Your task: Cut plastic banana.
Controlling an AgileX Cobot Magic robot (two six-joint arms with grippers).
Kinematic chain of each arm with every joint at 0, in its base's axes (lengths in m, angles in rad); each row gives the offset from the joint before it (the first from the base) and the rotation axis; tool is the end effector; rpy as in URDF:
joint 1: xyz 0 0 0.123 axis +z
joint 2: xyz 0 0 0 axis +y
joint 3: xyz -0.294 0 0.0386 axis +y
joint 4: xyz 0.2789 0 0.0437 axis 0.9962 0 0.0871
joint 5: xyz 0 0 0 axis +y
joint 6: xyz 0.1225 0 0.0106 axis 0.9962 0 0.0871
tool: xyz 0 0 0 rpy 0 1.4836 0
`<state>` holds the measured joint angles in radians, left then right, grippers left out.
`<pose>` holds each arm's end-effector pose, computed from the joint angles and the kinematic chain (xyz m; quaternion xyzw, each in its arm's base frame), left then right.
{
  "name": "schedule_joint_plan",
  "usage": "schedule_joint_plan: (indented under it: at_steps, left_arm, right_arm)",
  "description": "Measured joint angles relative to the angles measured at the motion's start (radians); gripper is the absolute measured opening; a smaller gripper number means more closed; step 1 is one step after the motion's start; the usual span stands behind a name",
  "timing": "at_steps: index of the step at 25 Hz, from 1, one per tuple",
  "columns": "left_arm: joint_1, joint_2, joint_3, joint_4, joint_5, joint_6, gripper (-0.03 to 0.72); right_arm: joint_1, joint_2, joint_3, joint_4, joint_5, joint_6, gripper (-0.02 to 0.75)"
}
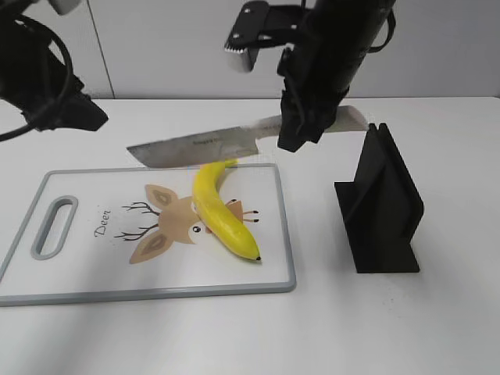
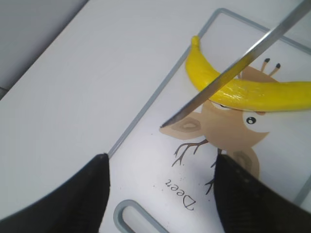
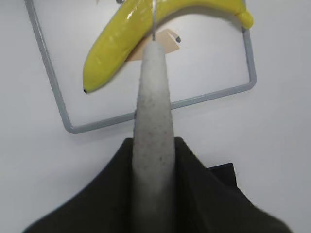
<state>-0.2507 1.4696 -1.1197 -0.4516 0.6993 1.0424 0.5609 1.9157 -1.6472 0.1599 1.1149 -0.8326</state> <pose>0.3382 -0.1223 0.2716 0.4642 0.8146 -0.0616 0.3423 0.3715 0.2541 0.2378 -0.6145 0.7733 0.0567 0.1454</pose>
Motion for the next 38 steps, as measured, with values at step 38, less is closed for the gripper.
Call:
schedule_joint_plan:
  at_steps: [38]
  left_arm:
    - [0.059,-0.732,0.01,0.407,0.519,-0.871,0.573]
  right_arm:
    - [-0.001,-0.628,0.555,-0.328,-0.201,1.243,0.18]
